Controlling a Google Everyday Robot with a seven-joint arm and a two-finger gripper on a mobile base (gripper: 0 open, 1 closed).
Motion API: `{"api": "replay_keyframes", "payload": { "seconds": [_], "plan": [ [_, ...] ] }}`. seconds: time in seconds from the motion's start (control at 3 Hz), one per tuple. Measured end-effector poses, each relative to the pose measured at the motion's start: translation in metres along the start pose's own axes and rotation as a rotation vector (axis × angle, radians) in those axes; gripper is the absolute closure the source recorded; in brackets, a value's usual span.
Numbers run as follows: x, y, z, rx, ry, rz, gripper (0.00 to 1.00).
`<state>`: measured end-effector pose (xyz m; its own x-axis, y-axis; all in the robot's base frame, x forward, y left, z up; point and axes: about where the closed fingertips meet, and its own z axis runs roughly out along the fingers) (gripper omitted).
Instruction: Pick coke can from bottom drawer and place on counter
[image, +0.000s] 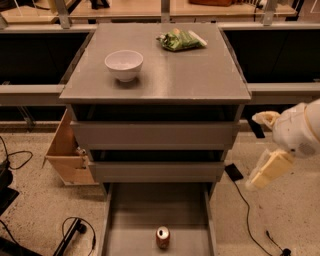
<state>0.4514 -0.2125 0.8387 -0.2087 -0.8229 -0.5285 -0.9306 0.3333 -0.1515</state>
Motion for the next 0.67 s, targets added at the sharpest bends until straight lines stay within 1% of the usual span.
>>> {"api": "replay_keyframes", "payload": {
  "seconds": [0.33, 0.67],
  "plan": [
    [0.018, 0.007, 0.039, 0.014, -0.107, -0.006, 0.00],
    [0.030, 0.018, 0.071, 0.023, -0.177, -0.006, 0.00]
  ]
}}
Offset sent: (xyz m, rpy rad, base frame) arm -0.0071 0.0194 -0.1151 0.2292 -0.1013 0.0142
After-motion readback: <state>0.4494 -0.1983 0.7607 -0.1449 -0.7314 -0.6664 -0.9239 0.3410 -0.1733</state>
